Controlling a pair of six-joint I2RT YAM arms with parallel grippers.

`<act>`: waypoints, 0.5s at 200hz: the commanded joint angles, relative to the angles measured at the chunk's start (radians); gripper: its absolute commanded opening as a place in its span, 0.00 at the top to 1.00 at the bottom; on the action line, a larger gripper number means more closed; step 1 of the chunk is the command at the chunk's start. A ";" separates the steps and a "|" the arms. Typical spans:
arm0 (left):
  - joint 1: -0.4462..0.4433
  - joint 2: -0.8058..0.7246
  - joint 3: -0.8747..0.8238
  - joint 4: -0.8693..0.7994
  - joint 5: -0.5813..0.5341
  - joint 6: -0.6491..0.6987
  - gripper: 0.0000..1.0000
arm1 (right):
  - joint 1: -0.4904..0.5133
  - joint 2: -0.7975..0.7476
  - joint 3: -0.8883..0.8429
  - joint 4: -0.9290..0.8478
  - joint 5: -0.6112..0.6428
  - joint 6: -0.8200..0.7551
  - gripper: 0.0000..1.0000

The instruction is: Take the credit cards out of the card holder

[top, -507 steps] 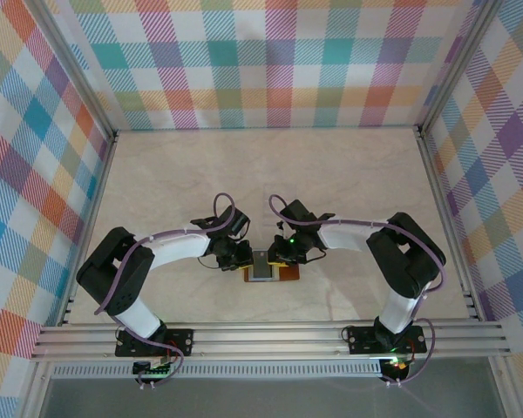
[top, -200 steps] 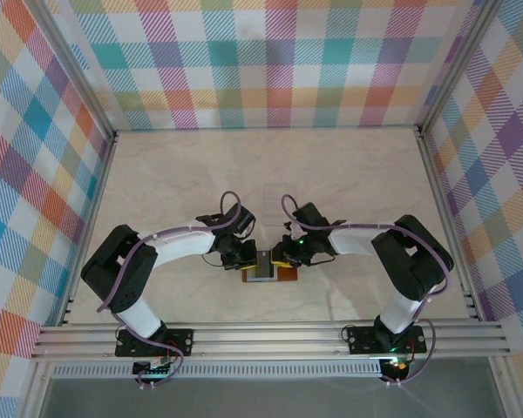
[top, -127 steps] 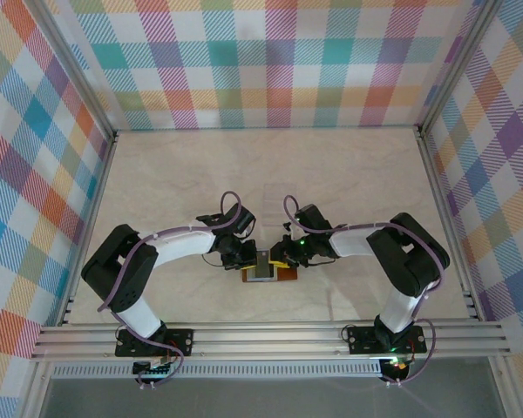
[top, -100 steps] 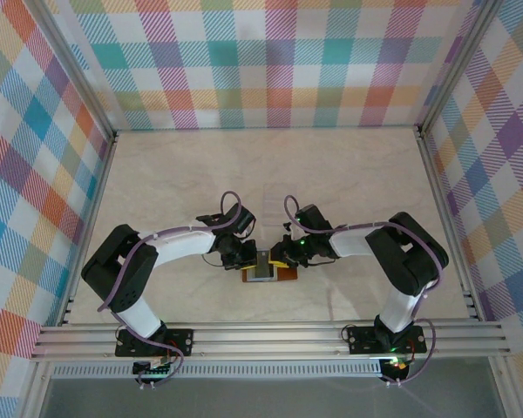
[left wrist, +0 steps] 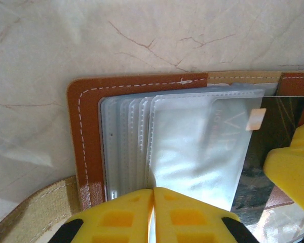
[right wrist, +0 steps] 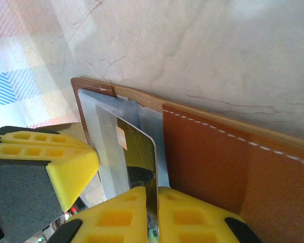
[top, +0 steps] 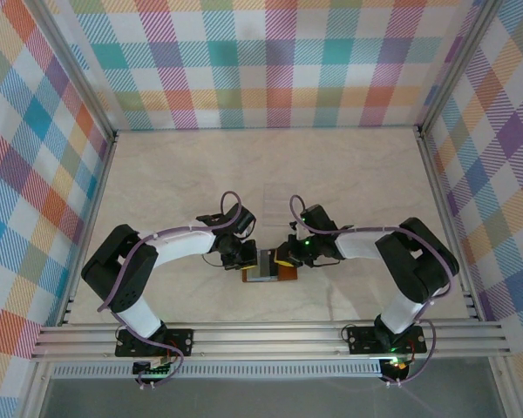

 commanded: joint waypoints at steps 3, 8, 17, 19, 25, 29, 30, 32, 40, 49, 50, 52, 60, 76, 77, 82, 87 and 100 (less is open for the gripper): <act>-0.007 0.028 -0.016 -0.082 -0.068 0.018 0.88 | -0.018 -0.040 -0.016 -0.082 0.056 -0.037 0.88; -0.006 0.025 -0.014 -0.081 -0.069 0.018 0.88 | -0.019 -0.051 -0.016 -0.090 0.059 -0.039 0.88; -0.006 0.020 -0.012 -0.081 -0.067 0.018 0.88 | -0.022 -0.073 -0.018 -0.104 0.067 -0.045 0.89; -0.005 0.018 -0.013 -0.081 -0.067 0.018 0.88 | -0.023 -0.079 -0.018 -0.106 0.069 -0.048 0.89; -0.005 0.015 -0.011 -0.080 -0.065 0.017 0.88 | -0.024 -0.095 -0.018 -0.118 0.074 -0.054 0.89; -0.006 0.011 -0.008 -0.080 -0.064 0.017 0.88 | -0.026 -0.108 -0.017 -0.127 0.079 -0.060 0.89; -0.005 0.010 -0.007 -0.081 -0.064 0.016 0.88 | -0.026 -0.111 -0.017 -0.129 0.081 -0.061 0.89; -0.006 0.008 -0.006 -0.081 -0.064 0.017 0.88 | -0.026 -0.117 -0.016 -0.135 0.083 -0.065 0.89; -0.006 0.000 -0.001 -0.081 -0.061 0.016 0.88 | -0.027 -0.140 -0.010 -0.158 0.093 -0.078 0.90; -0.006 -0.012 0.006 -0.082 -0.059 0.016 0.88 | -0.030 -0.165 0.003 -0.199 0.109 -0.100 0.90; -0.006 -0.014 0.006 -0.082 -0.059 0.017 0.88 | -0.030 -0.168 0.005 -0.203 0.111 -0.102 0.90; -0.006 -0.018 0.009 -0.082 -0.059 0.017 0.88 | -0.030 -0.175 0.008 -0.213 0.117 -0.105 0.90; -0.006 -0.028 0.020 -0.085 -0.061 0.017 0.88 | -0.032 -0.196 0.025 -0.250 0.138 -0.130 0.90; -0.007 -0.044 0.045 -0.096 -0.068 0.021 0.87 | -0.033 -0.223 0.070 -0.333 0.177 -0.184 0.91; -0.006 -0.045 0.048 -0.097 -0.069 0.021 0.87 | -0.033 -0.225 0.072 -0.337 0.179 -0.188 0.91; -0.006 -0.048 0.056 -0.100 -0.072 0.023 0.87 | -0.033 -0.228 0.088 -0.365 0.194 -0.207 0.91; -0.006 -0.049 0.066 -0.106 -0.075 0.024 0.87 | -0.033 -0.233 0.105 -0.392 0.209 -0.226 0.92; -0.006 -0.052 0.087 -0.117 -0.079 0.029 0.86 | -0.037 -0.239 0.149 -0.457 0.242 -0.279 0.92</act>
